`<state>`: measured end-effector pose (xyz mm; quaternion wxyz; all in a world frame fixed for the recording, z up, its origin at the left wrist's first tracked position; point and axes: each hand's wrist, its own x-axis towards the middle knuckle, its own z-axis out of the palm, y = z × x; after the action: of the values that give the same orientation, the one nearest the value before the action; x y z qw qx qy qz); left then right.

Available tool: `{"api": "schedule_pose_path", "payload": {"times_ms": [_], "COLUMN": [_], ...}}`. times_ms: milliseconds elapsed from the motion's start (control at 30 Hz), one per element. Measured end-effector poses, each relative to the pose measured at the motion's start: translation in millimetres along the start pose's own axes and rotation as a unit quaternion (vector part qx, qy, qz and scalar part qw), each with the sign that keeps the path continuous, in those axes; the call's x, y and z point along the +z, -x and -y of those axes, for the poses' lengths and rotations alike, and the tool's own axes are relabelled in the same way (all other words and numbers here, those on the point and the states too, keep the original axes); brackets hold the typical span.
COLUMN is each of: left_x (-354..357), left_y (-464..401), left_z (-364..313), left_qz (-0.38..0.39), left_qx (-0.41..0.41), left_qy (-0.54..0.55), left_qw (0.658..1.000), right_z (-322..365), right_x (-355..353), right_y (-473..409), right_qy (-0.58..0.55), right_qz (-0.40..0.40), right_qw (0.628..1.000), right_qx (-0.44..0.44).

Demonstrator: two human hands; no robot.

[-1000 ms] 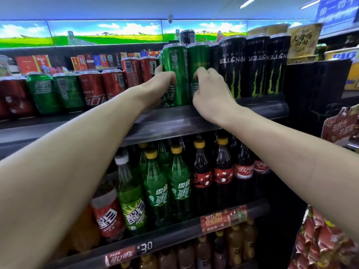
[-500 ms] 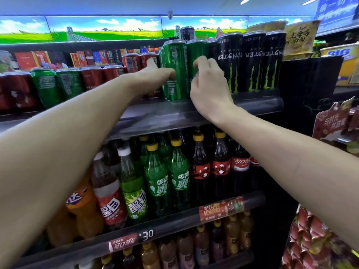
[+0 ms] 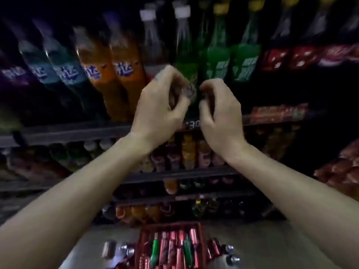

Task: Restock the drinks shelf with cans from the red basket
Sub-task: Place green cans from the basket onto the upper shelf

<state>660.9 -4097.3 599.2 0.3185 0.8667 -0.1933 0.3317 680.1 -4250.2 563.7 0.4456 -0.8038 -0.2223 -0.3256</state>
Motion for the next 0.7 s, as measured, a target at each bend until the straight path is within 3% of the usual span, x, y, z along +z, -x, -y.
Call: {"api": "schedule_pose_path", "payload": {"times_ms": [200,367,500,700], "left_x": [52,82,112,191], "left_y": [188,319,418,577], "left_z": [102,149,191,282], "left_qz": [0.203,0.290,0.333,0.413], "left_qx": [-0.222,-0.363,-0.443,-0.516], "left_qy": [-0.022,-0.015,0.001,-0.003], "left_qw": [0.954,0.885,0.833,0.750], "right_z": [-47,-82,-125,-213], "right_x": [93,153,199,275], "right_y": [156,273,377,546], "right_qy": [0.041,0.075,0.107,0.112], "right_qz": [0.192,0.297,0.399,0.483], "right_qw": [0.964,0.914,0.846,0.738], "right_qx": [0.177,0.266,0.336,0.458]}}
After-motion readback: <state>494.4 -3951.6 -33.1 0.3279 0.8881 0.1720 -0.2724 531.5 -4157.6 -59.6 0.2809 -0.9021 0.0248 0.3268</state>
